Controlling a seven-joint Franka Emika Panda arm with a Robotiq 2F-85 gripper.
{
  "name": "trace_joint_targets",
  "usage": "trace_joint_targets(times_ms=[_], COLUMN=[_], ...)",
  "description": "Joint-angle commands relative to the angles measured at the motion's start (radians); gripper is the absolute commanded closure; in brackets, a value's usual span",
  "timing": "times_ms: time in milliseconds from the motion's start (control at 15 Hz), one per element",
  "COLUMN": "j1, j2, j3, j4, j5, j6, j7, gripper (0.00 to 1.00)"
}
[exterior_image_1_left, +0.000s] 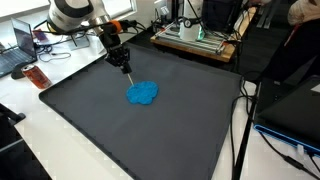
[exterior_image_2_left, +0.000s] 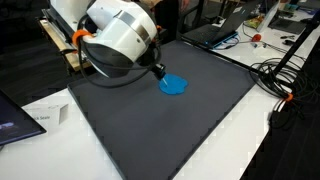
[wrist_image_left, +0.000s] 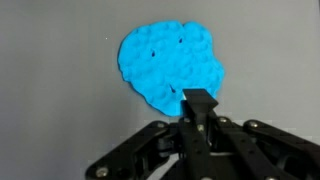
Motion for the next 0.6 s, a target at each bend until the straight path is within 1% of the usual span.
trace_joint_targets(times_ms=[0,533], j1=[-0.045,-0.103], j2=[0.06,0.129], j3=[0.053,0.102], j4=[0.01,0.002], j5=[0.015,0.015], j6=[0.018,0.018], j7=[-0.06,-0.099], gripper=[0.97,0.97])
